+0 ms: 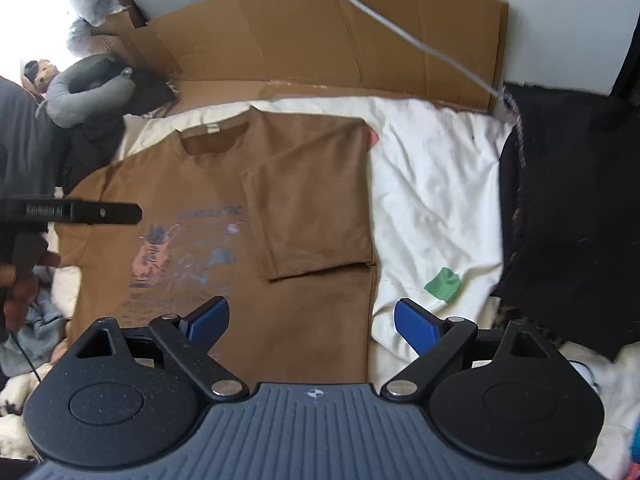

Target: Fold clothes

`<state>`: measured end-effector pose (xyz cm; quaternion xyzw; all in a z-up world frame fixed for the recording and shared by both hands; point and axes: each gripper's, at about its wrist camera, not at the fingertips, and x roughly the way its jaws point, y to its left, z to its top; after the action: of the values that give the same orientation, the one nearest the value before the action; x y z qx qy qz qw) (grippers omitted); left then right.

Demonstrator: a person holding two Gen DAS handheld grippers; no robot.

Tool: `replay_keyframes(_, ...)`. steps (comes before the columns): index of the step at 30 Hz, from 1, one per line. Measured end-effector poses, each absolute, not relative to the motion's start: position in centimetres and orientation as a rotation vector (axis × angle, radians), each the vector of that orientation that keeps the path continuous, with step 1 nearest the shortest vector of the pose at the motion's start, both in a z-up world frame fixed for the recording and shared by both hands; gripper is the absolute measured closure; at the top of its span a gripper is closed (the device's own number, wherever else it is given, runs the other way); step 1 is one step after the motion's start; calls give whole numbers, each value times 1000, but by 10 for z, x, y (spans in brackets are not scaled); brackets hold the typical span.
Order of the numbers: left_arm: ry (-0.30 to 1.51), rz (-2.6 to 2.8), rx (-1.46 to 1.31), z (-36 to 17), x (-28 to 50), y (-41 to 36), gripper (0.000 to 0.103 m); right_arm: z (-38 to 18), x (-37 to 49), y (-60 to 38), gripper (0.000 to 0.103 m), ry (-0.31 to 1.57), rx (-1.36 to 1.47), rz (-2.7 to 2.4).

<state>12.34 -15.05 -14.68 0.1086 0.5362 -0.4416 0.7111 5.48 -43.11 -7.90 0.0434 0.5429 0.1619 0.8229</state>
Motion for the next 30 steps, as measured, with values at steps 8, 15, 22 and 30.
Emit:
replay_keyframes(8,1185,-874,212,-50,159,-113,3,13,38,-433,5,1135,148,281)
replay_keyframes(15,1118,-804,162,46,174,-62,3,83,9,-429,4,1111,209,288)
replay_keyframes(22,1057,-734,118,121,174,3,2,133,-32,-432,4,1055,224,274)
replay_keyframes(30,1008,-743,97,182,152,79,1,182,-75,-428,4,988,138,280)
